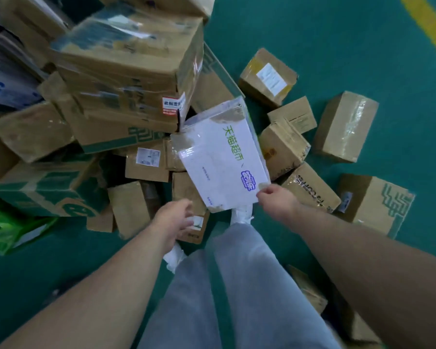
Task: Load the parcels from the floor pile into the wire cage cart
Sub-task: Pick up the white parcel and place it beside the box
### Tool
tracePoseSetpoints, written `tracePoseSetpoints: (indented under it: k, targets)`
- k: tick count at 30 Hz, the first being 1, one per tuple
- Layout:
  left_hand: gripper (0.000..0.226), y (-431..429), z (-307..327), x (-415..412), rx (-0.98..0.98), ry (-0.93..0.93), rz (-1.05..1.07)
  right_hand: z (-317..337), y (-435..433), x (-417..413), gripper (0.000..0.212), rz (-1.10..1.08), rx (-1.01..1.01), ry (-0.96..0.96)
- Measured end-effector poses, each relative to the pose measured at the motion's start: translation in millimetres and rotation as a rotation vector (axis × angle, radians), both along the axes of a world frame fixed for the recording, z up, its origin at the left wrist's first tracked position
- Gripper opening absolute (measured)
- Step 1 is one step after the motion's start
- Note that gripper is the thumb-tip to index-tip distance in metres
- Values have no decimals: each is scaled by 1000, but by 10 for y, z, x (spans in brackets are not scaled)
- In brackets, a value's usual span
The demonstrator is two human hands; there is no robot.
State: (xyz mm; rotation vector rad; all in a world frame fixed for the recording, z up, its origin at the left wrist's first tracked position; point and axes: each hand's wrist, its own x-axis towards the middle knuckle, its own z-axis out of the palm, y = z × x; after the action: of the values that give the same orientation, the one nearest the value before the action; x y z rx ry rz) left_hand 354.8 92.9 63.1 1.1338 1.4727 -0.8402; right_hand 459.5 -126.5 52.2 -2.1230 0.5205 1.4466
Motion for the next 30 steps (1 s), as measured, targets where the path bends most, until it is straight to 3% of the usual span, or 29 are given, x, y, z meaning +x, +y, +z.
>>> tracePoseSetpoints:
  k: [4, 8, 11, 14, 18, 20, 23, 27, 30]
  targets:
    - [21, 75, -569, 614, 61, -57, 70, -660, 115, 777, 31, 78, -47, -108]
    - [13, 276, -839, 1095, 114, -103, 78, -975, 335, 1316, 48, -48, 23, -222]
    - [28, 388, -910, 1248, 59, -178, 118, -1047, 523, 1389, 55, -146, 170, -131]
    - [11, 407, -829, 1187, 74, -241, 222, -1218, 498, 1252, 73, -219, 220, -104]
    - [41, 195, -640, 881, 25, -228, 207, -1118, 187, 1068, 92, -298, 43, -68]
    - [33, -42, -501, 751, -26, -226, 226, -1095, -68, 936, 100, -362, -30, -2]
    - [23, -429, -207, 491, -77, -188, 326, -891, -400, 678, 87, -446, -62, 27]
    - [45, -693, 198, 111, -92, -154, 427, -170, -493, 398, 44, -361, -53, 3]
    - [25, -780, 522, -164, -123, -155, 434, 167, -550, 280, 30, -302, -46, -23]
